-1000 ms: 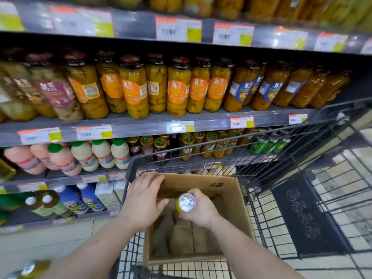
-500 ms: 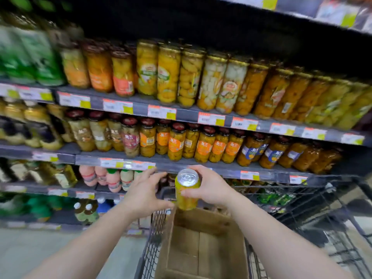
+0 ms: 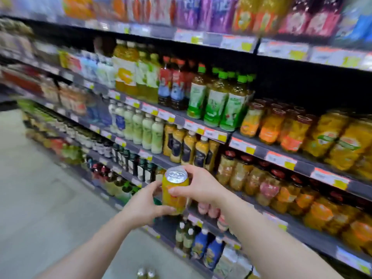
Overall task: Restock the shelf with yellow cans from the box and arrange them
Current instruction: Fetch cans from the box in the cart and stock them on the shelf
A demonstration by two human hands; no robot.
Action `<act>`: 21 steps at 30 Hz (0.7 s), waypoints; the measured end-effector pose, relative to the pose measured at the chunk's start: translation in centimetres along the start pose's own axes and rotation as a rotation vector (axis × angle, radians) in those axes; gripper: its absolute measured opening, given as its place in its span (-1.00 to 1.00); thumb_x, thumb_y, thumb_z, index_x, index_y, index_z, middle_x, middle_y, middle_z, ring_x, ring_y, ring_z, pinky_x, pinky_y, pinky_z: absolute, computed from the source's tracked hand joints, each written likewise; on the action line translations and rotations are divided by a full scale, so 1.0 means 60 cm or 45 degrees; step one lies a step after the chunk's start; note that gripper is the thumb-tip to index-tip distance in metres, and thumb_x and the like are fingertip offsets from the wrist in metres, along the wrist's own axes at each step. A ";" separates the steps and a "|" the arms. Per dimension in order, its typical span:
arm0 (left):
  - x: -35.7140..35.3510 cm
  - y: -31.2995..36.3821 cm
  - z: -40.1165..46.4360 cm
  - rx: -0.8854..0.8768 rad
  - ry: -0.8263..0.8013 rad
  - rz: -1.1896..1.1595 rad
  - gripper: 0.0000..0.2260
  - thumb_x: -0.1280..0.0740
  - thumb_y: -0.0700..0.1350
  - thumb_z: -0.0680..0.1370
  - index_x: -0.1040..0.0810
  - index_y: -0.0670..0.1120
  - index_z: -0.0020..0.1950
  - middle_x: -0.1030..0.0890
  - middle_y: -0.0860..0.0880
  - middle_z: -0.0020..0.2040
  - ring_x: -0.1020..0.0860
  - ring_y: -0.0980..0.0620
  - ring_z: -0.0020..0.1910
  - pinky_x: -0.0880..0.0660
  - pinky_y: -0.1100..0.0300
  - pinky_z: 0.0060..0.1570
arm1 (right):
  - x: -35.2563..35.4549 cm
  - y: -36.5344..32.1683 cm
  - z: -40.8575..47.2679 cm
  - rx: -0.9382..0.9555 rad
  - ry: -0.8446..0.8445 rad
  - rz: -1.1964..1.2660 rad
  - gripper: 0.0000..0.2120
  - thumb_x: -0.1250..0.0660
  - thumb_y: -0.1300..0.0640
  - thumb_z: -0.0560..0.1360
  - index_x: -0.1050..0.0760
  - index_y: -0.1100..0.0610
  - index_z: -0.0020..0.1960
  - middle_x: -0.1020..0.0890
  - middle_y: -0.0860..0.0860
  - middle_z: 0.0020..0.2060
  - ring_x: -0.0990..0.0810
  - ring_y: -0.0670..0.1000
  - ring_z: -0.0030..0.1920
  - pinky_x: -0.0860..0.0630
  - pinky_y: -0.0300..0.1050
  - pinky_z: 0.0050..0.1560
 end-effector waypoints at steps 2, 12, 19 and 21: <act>0.117 -0.066 -0.002 0.032 0.083 0.009 -0.30 -0.51 0.28 0.03 -0.47 0.21 0.14 -0.63 0.22 0.05 -0.58 0.26 0.06 -0.53 0.10 0.12 | -0.088 -0.074 0.083 0.047 -0.064 0.014 -0.52 -0.59 0.02 0.28 -0.56 -0.08 0.16 -0.67 -0.19 -0.01 -0.63 -0.25 -0.03 -0.57 -0.28 0.00; 0.540 -0.248 0.032 0.079 0.422 -0.082 -0.50 -0.60 -0.01 0.19 -0.51 0.12 0.06 -0.68 0.21 -0.06 -0.60 0.33 -0.10 -0.48 0.44 -0.13 | -0.364 -0.353 0.412 0.279 -0.271 0.034 -0.46 -0.59 -0.04 0.28 -0.54 -0.06 0.23 -0.67 -0.15 0.01 -0.63 -0.17 0.01 -0.57 -0.21 0.06; 0.742 -0.361 0.158 0.112 0.567 -0.183 -0.53 -0.59 -0.15 0.31 -0.53 0.06 0.14 -0.68 0.06 0.00 -0.65 0.15 -0.05 -0.54 0.29 -0.10 | -0.461 -0.444 0.669 0.355 -0.384 0.030 -0.19 -0.60 -0.23 0.10 -0.43 -0.20 0.30 -0.62 -0.17 0.12 -0.59 -0.09 0.16 -0.56 0.00 0.20; 0.798 -0.384 0.192 0.135 0.600 -0.225 -0.50 -0.61 -0.04 0.25 -0.53 0.09 0.12 -0.68 0.06 0.02 -0.65 0.12 -0.01 -0.55 0.25 -0.05 | -0.482 -0.469 0.741 0.372 -0.508 0.034 -0.14 -0.63 -0.15 0.13 -0.38 -0.15 0.37 -0.62 -0.14 0.15 -0.59 -0.10 0.17 -0.55 -0.02 0.23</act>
Point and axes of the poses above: each hand's wrist, its own z-axis towards the middle knuckle, its own x-axis out of the back of the hand, y = z × x, the point moved 3 cm from there along z, towards the middle knuckle
